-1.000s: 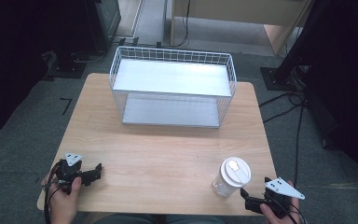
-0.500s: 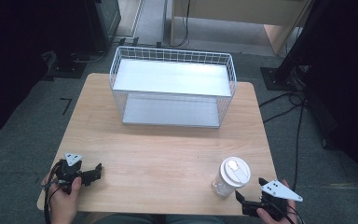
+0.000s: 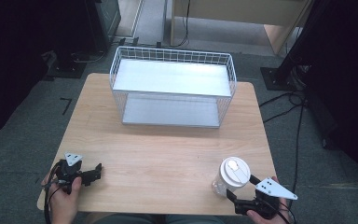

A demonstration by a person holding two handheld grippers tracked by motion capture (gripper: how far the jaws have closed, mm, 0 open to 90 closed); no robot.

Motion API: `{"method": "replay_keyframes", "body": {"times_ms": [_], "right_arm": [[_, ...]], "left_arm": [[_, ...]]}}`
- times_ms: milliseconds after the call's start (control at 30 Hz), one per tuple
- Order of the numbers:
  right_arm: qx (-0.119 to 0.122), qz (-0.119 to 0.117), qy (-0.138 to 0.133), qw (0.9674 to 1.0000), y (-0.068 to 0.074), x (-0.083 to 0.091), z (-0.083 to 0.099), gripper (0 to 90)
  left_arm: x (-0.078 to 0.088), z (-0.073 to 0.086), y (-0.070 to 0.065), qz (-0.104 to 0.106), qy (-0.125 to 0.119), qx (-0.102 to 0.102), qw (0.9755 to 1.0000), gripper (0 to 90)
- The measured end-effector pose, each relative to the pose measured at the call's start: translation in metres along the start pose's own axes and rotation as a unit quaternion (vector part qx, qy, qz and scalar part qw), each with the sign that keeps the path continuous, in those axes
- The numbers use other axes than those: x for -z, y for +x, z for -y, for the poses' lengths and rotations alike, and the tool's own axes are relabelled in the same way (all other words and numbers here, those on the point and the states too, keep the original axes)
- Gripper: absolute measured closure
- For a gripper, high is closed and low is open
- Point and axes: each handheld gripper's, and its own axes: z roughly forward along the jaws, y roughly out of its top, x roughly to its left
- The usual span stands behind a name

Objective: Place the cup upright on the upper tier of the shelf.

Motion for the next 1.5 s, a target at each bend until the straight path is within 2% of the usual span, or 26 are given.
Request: {"method": "replay_keyframes", "body": {"times_ms": [167,333,667,733,867,1067,1133,1500], "right_arm": [[-0.004,0.000,-0.013,0.9999,0.005,-0.008,-0.005,2.2],[0.002,0.010,-0.024,0.9997,0.011,-0.017,-0.008,6.0],[-0.003,0.033,-0.064,0.9974,0.022,-0.033,-0.008,14.5],[0.005,0.037,-0.068,0.9970,0.024,-0.034,-0.009,14.9],[0.001,0.028,-0.069,0.9972,0.026,-0.035,-0.014,15.4],[-0.007,0.035,-0.096,0.9947,0.033,-0.035,-0.037,15.5],[-0.009,0.031,-0.103,0.9941,0.036,-0.036,-0.046,15.6],[0.018,0.026,-0.133,0.9907,0.057,-0.041,-0.097,15.6]], "left_arm": [[0.000,0.000,0.000,0.000,0.000,0.000,1.0000,0.0],[0.000,0.000,0.000,0.000,0.000,0.000,1.0000,0.0],[0.000,0.000,0.000,0.000,0.000,0.000,1.0000,0.0],[0.000,0.000,0.000,0.000,0.000,0.000,1.0000,0.0],[0.000,0.000,0.000,0.000,0.000,0.000,1.0000,0.0],[0.000,0.000,0.000,0.000,0.000,0.000,1.0000,0.0],[0.000,0.000,0.000,0.002,0.000,-0.002,1.0000,0.0],[0.000,0.000,-0.006,0.007,0.000,-0.008,0.9999,0.0]]}}
